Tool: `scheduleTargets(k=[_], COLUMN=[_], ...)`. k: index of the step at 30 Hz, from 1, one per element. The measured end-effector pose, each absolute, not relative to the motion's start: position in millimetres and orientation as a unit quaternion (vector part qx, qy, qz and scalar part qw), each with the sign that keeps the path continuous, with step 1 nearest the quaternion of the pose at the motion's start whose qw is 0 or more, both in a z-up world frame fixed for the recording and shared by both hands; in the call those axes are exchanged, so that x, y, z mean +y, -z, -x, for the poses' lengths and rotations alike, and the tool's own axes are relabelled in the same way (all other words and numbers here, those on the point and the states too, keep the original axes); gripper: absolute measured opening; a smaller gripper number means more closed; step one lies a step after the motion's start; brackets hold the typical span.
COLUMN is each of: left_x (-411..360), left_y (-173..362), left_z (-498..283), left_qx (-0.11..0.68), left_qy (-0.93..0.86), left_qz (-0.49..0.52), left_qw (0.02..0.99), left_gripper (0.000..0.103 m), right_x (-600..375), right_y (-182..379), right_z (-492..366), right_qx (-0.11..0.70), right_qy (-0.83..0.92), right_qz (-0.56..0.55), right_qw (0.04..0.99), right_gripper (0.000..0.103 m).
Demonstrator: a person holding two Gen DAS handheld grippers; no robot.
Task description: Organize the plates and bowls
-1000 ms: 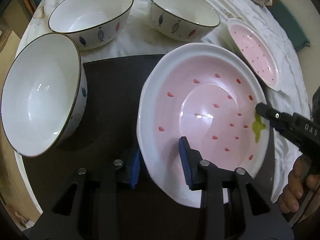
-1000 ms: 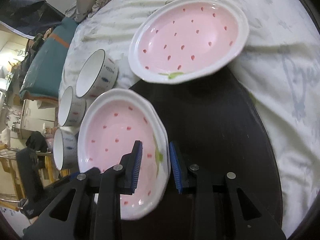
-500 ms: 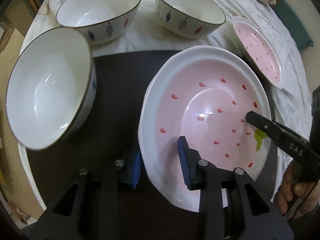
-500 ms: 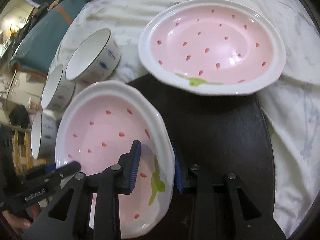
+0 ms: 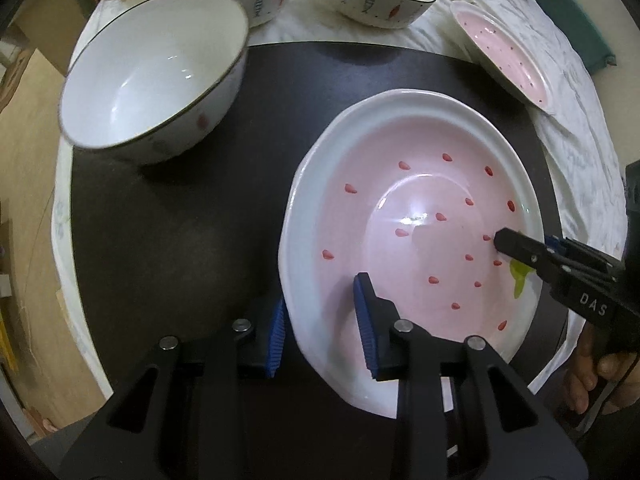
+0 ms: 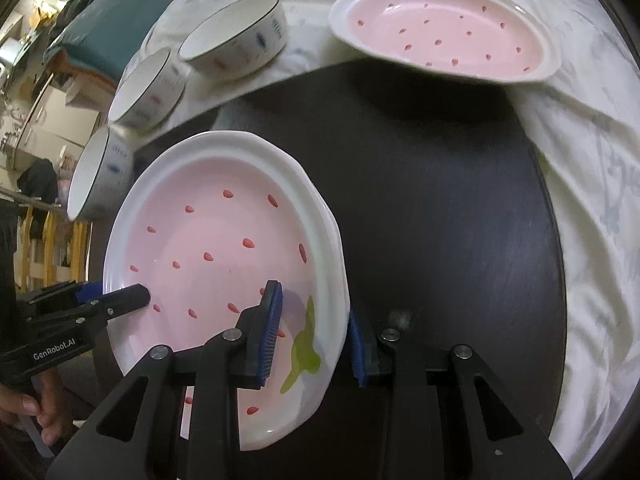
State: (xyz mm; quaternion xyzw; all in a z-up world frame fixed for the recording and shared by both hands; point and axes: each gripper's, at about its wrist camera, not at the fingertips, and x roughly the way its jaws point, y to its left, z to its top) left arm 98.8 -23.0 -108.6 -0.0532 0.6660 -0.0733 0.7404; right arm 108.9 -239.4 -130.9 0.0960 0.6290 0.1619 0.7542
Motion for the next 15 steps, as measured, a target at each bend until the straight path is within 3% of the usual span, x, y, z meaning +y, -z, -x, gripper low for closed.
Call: scheduleTargets(k=[13, 15], left_x=[-16.0, -17.5], left_y=[96.7, 88.2], left_z=[-92.2, -89.9], left_qx=[0.650, 0.644], left_qy=[0.057, 0.048], left_qz=[0.044, 0.020], left_qw=[0.756, 0.763], left_gripper=[0.025, 0.027], right_x=[-232.1, -233.6], right_y=[128.5, 129.2], right_z=[-89.0, -89.1], right_qx=[0.631, 0.632], right_qy=[-0.151, -0.144], right_qz=[-0.087, -0.092], right_qw=[0.756, 0.756], right_gripper=[0.031, 0.035])
